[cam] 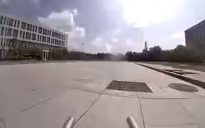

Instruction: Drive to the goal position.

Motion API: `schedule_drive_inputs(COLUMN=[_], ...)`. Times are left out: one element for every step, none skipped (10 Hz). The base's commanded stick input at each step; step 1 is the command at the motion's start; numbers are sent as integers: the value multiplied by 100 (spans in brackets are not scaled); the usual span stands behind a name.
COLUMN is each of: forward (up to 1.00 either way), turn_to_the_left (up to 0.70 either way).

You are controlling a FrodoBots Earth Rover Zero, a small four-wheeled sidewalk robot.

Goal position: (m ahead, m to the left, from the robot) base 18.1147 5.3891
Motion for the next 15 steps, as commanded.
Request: schedule_drive_inputs(forward=[70,70,70,70,70,70,70,70,70,70,70,70,70,70,70], turn_to_the_left=[4,4,4,4,4,4,4,4,4,4,4,4,4,4,4])
